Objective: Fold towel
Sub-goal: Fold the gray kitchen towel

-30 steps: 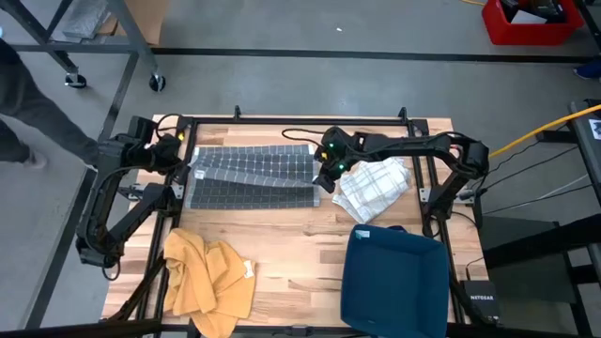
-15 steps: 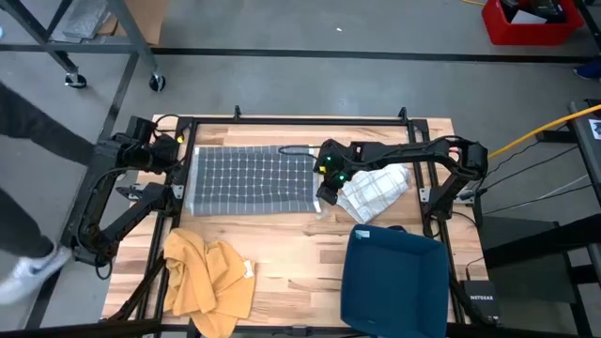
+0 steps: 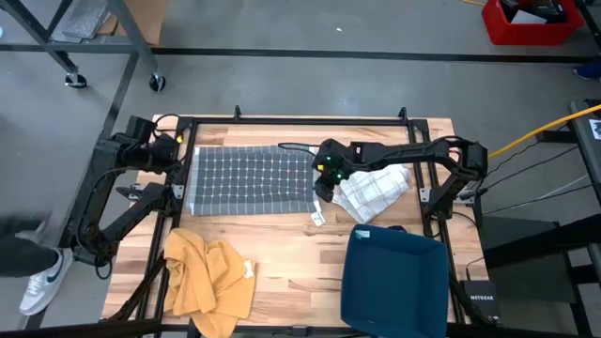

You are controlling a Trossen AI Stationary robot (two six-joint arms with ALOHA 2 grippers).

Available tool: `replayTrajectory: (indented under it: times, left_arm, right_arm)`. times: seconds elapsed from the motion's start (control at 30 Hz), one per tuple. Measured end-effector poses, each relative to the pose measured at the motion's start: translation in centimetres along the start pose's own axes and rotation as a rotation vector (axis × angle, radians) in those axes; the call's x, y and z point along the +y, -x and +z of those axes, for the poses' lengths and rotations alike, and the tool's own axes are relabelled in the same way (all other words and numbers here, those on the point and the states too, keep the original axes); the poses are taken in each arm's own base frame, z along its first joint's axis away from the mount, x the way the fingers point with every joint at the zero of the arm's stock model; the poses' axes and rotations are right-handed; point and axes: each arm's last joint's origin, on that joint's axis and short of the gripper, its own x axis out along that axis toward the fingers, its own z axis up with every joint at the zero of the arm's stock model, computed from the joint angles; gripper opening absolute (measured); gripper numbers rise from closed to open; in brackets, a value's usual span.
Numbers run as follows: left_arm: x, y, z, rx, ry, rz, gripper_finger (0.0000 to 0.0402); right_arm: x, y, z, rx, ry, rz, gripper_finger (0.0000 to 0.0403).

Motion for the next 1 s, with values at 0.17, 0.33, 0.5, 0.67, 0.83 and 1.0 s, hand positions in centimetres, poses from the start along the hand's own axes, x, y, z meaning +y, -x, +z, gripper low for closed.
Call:
replayTrajectory:
  times: [0.17,0.33,0.5,0.67,0.83,1.0]
  left_arm:
    - [-0.1,0.0,0.0,-0.005,-0.022,-0.03,0.0111]
    - [-0.4,0.4,0.7,-0.074,-0.037,-0.072,0.0087]
    - [-0.5,0.8,3.1,-0.307,0.01,-0.165,0.0069]
    - [-1.0,1.2,4.4,-0.405,0.112,-0.243,0.0052]
    - [-2.0,1.0,4.5,-0.375,0.125,-0.325,0.0027]
    - [-3.2,0.5,5.3,-0.349,0.141,-0.361,0.0003]
  right_arm:
    - [0.1,0.2,1.5,-0.132,0.03,0.015,0.0106]
    - [0.6,1.7,4.1,-0.217,0.043,0.024,0.0106]
    - [0.8,3.9,7.1,-0.325,0.054,0.033,0.0106]
    - [-0.4,5.2,8.3,-0.376,0.036,0.011,0.0105]
    - [-2.1,4.6,8.4,-0.369,-0.003,-0.04,0.0068]
    - [-3.1,1.9,8.2,-0.331,-0.019,-0.058,0.0008]
